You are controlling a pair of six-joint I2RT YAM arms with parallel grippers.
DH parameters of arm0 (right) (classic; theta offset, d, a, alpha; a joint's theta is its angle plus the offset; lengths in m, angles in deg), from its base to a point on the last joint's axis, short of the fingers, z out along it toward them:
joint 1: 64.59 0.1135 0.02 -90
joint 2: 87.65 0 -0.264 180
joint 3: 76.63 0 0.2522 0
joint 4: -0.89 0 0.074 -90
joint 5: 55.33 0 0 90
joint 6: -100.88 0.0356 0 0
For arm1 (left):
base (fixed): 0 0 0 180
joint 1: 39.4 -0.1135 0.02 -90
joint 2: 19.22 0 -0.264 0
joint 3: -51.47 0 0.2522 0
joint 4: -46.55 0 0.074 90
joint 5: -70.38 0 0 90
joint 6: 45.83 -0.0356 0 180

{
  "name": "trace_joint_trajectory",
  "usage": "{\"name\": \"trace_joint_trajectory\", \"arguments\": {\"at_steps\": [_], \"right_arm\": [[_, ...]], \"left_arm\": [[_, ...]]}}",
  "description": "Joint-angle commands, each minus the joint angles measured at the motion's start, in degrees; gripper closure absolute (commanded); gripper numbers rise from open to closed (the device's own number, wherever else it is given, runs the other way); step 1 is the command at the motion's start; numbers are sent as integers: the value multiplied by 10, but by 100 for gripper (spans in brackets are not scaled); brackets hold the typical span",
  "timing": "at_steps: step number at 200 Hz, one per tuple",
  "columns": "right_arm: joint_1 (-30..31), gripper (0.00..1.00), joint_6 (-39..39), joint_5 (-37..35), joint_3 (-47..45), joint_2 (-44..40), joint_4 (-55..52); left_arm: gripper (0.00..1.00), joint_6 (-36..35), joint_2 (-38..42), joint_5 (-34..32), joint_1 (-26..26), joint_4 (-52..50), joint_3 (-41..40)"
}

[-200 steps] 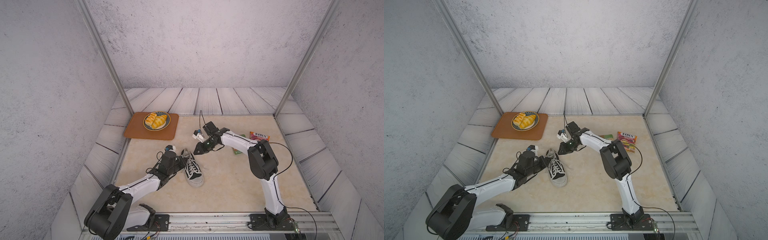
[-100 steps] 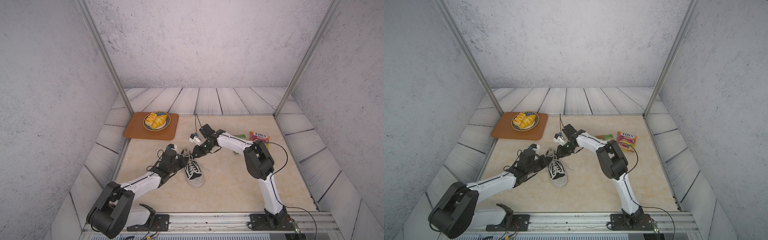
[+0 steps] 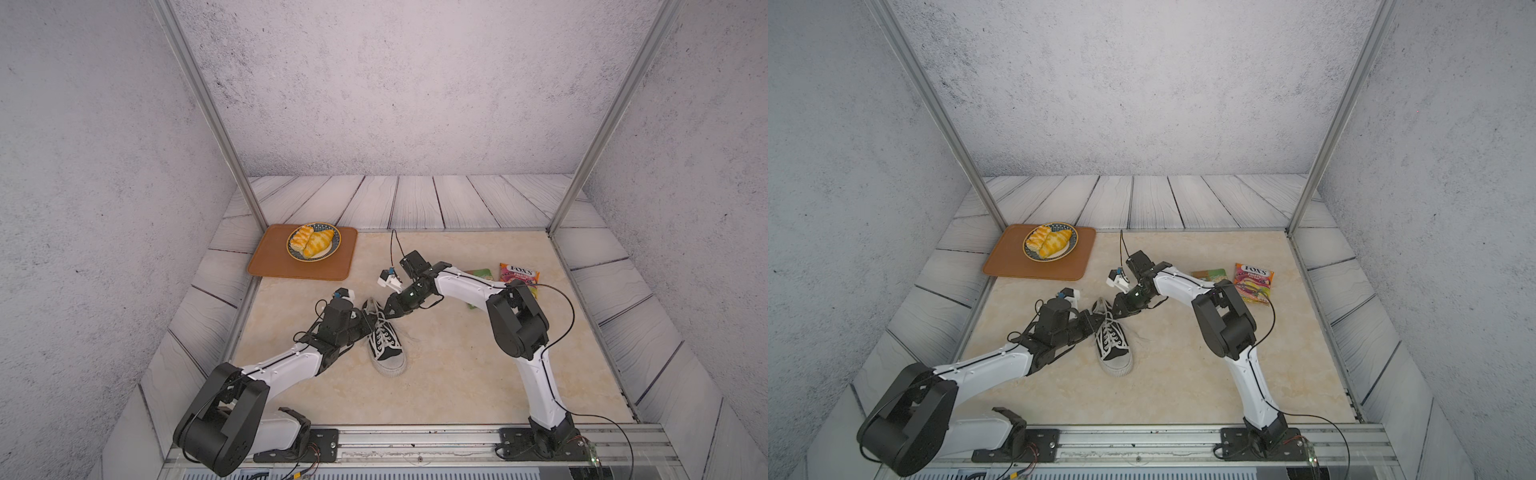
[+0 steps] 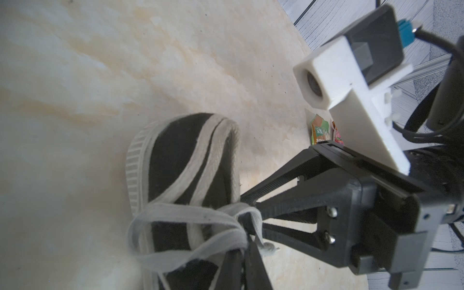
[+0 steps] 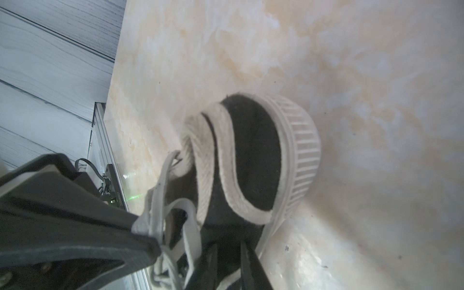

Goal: Tie the shoes
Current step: Cross the shoelace with the shoelace.

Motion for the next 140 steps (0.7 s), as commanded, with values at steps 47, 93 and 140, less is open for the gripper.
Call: {"name": "trace_joint_trajectory", "arguments": {"at_steps": [47, 93, 140], "right_arm": [[5, 77, -2, 30, -21, -65, -6], [4, 77, 11, 55, -22, -68, 4], [5, 77, 15, 63, -15, -60, 6]], "left_arm": [[100, 2, 7, -4, -7, 5, -8], [100, 8, 7, -5, -7, 4, -11], [100, 11, 3, -3, -7, 11, -11]]}}
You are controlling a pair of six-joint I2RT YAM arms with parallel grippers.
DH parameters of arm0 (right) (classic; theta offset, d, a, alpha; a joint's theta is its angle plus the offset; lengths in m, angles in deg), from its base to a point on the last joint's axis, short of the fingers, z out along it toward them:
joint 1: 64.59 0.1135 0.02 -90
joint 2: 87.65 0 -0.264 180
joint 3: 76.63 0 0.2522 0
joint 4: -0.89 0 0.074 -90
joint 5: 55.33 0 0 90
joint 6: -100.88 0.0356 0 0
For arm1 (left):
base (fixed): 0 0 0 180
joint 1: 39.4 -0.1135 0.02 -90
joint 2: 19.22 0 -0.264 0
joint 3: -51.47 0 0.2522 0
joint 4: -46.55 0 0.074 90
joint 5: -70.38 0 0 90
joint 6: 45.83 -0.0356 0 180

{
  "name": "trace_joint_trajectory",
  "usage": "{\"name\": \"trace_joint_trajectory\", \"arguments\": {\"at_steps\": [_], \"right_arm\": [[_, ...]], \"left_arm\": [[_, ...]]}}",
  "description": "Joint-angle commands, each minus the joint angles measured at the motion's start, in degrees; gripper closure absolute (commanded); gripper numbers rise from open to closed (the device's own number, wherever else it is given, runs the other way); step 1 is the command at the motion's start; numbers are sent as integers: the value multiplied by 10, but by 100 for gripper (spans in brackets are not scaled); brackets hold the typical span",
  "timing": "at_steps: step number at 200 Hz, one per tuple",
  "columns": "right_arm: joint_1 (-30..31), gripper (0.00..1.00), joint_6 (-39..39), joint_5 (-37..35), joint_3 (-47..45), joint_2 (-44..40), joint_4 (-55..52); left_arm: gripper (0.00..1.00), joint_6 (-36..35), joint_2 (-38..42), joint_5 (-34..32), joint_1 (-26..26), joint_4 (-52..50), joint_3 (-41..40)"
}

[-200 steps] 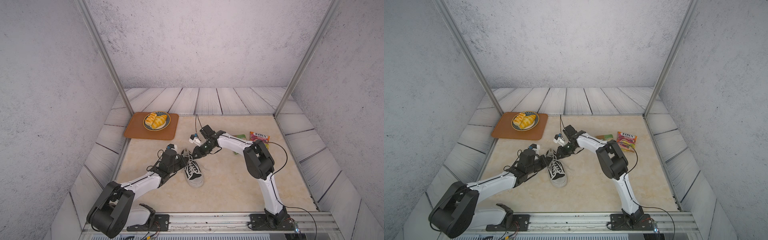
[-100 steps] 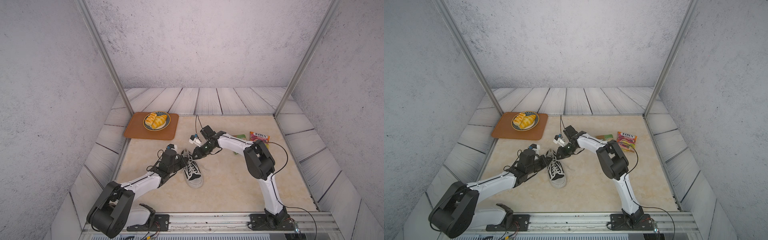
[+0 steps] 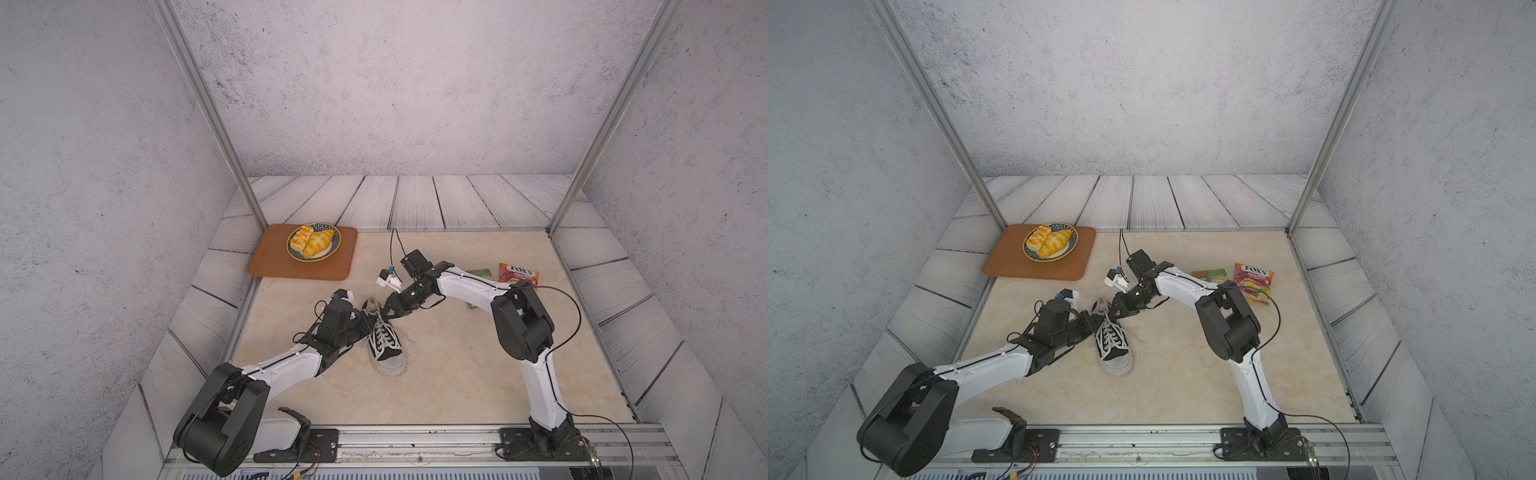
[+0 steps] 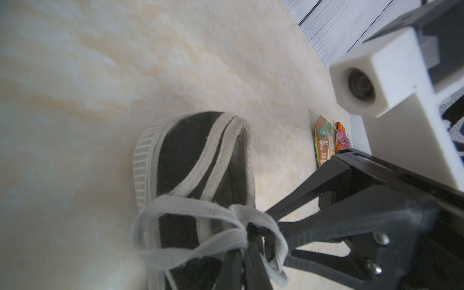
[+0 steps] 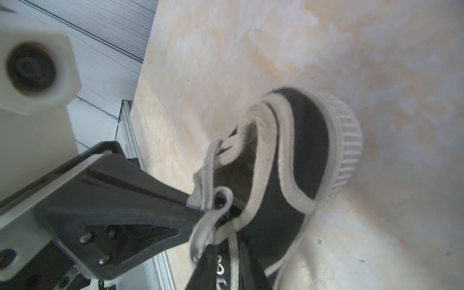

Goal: Tie the shoes
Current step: Cross the shoelace with the shoelace.

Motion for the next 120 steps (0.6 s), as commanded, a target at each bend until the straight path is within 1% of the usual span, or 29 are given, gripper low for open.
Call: {"name": "trace_joint_trajectory", "arguments": {"at_steps": [1, 120], "right_arm": [[3, 77, 4, 19, -1, -35, 3], [7, 77, 2, 14, 26, 3, -12]], "left_arm": [[100, 5, 3, -3, -5, 10, -6], [100, 11, 1, -5, -5, 26, -10]]}}
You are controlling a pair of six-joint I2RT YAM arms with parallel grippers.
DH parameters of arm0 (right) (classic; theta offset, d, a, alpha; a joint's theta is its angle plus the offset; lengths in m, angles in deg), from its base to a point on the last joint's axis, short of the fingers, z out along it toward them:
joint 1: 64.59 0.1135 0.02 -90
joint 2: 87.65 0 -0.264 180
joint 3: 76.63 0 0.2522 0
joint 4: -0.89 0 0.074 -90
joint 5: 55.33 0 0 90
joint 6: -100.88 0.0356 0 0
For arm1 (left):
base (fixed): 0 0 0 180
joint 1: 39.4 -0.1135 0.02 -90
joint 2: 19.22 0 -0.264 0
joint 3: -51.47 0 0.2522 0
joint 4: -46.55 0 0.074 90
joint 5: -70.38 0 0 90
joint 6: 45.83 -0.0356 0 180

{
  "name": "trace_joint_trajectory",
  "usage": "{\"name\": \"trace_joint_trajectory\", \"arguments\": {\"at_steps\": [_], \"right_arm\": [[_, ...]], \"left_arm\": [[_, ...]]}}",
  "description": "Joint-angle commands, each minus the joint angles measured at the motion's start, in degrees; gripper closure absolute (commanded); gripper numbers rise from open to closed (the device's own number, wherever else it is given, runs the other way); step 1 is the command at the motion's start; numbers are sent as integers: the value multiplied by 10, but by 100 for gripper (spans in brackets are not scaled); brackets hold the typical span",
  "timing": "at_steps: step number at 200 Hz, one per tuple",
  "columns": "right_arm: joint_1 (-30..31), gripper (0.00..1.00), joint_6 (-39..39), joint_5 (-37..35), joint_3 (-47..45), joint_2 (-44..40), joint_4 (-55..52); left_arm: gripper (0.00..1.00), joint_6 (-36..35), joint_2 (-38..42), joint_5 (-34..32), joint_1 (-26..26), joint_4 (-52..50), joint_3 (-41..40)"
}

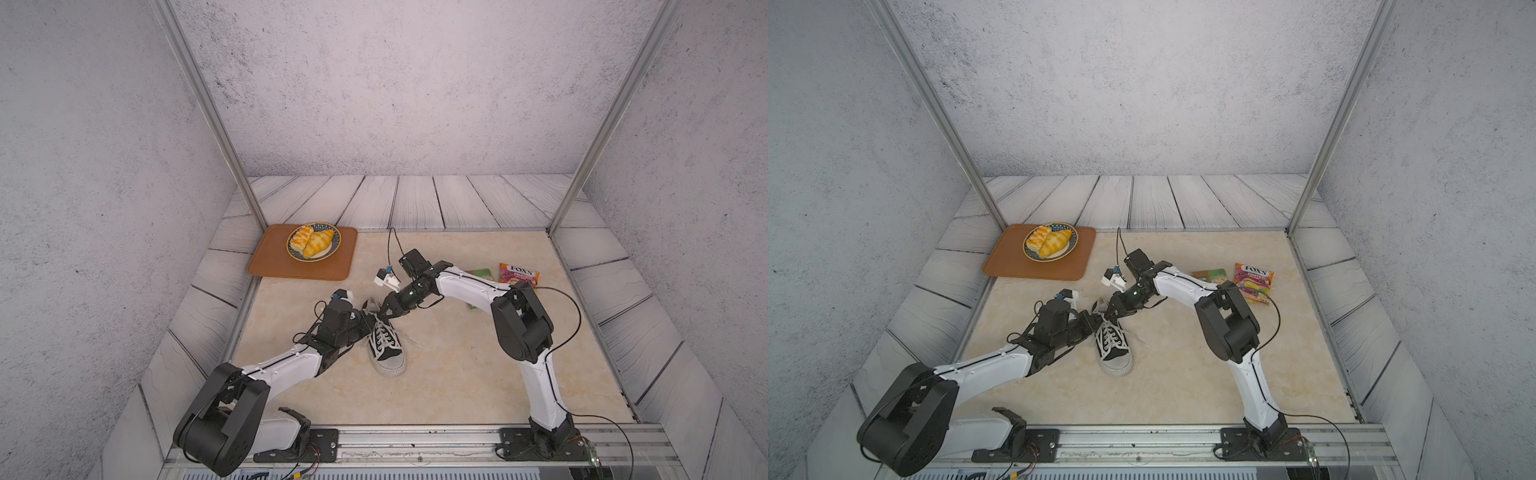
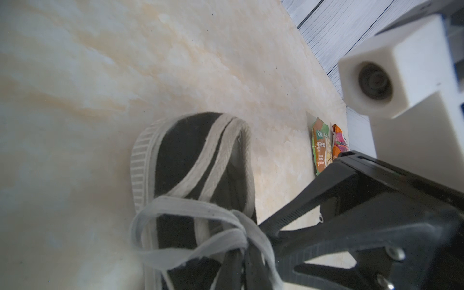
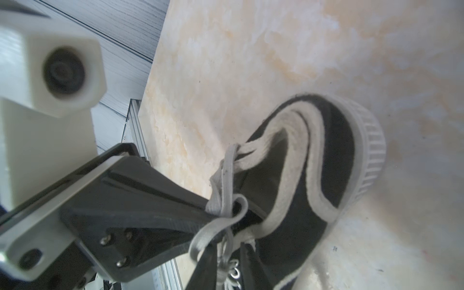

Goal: Tie the shoes
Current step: Cross the shoelace with the shoelace.

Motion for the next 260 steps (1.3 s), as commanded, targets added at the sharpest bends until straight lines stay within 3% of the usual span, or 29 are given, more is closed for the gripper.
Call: {"name": "trace_joint_trajectory", "arguments": {"at_steps": [1, 147, 260], "right_arm": [[3, 77, 0, 5, 14, 3, -9], [2, 75, 26, 0, -3, 27, 14], [2, 74, 104, 27, -58, 21, 89]], "left_arm": [[100, 0, 1, -5, -5, 18, -8], [100, 17, 5, -4, -5, 59, -29], [100, 45, -6, -19, -5, 149, -66]]}}
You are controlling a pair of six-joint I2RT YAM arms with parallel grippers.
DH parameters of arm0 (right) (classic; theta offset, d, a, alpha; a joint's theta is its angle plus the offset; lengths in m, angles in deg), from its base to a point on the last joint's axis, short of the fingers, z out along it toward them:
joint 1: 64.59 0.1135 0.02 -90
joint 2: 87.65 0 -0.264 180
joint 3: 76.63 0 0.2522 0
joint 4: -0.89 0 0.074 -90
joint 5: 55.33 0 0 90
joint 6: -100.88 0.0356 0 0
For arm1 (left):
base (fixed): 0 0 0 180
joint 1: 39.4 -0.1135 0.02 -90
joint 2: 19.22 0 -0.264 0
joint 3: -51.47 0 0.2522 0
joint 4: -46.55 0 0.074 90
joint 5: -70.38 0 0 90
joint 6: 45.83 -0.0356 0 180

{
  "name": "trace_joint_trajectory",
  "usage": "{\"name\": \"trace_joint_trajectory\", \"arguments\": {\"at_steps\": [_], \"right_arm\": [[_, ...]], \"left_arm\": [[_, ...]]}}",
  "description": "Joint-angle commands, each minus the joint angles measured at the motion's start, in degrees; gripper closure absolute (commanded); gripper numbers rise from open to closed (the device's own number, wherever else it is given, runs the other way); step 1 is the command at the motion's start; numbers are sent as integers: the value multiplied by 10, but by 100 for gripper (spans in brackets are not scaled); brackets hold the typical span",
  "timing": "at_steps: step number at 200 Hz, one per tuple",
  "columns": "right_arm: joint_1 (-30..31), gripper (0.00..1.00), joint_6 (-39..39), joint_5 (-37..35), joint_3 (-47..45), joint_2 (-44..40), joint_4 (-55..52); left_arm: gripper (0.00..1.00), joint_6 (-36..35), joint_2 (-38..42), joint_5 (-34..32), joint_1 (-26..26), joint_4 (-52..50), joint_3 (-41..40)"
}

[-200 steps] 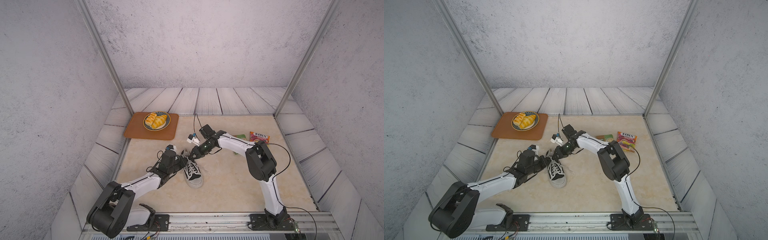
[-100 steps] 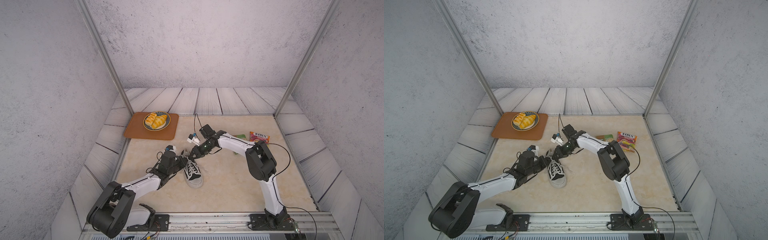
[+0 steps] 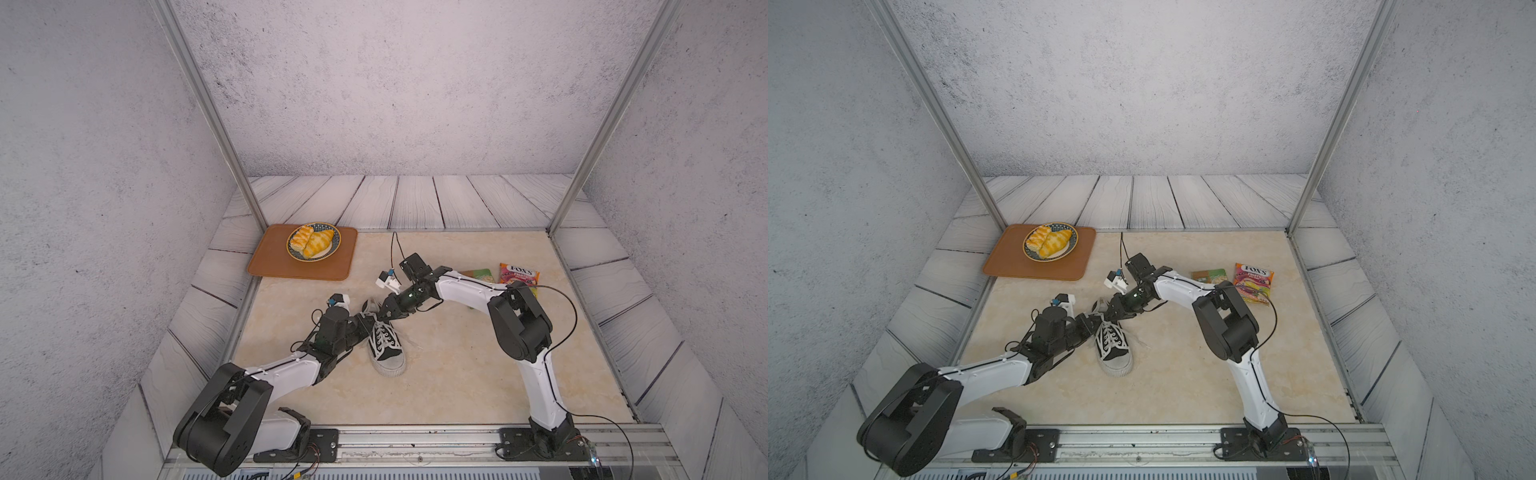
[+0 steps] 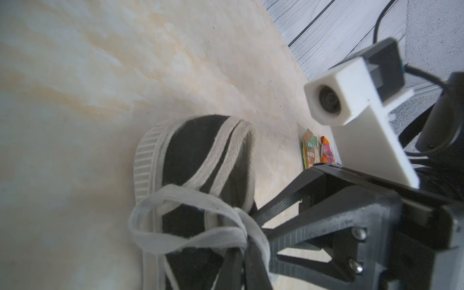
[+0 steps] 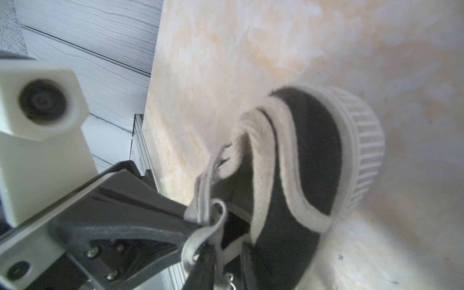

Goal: Tie the shoes
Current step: Cross the shoelace with the shoelace.

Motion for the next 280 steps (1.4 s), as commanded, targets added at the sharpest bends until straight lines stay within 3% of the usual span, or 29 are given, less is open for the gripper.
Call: {"name": "trace_joint_trajectory", "arguments": {"at_steps": [1, 63, 172, 239, 280], "right_arm": [[2, 74, 22, 14, -14, 15, 20], [2, 75, 70, 33, -42, 8, 78], [2, 100, 67, -17, -48, -35, 80], [2, 100, 87, -42, -79, -78, 111], [2, 100, 89, -53, -90, -92, 114]], "left_arm": [[100, 7, -7, -9, -4, 43, -10], [100, 18, -30, -2, -4, 82, -18], [100, 5, 19, -11, -4, 33, -21], [100, -4, 56, -23, -5, -10, -26], [92, -4, 76, -32, -5, -32, -29]]}}
